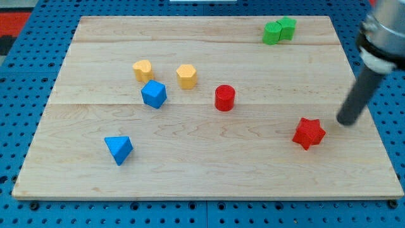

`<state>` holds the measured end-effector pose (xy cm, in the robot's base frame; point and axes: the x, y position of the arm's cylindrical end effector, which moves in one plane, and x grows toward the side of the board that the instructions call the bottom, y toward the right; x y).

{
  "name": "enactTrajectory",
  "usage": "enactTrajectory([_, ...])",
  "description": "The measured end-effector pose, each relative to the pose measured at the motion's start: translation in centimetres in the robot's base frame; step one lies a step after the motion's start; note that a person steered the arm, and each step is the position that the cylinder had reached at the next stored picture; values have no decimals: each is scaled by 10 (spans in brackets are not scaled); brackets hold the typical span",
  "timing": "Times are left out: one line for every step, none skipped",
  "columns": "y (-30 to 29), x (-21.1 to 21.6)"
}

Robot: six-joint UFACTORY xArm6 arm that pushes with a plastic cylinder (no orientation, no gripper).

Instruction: Move the red star to the right of yellow hexagon

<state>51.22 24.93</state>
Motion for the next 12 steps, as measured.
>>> enactTrajectory([-15, 51])
enactTrajectory([-95, 14])
enactTrajectory([-106, -37])
enactTrajectory([-144, -54])
enactTrajectory([-136, -54])
enactTrajectory([-83, -54])
enactTrajectory([-106, -83])
enactTrajectory([-170, -101])
enactTrajectory([-140, -84])
enactTrajectory([-195, -87])
enactTrajectory([-197, -90])
enactTrajectory([-193, -92])
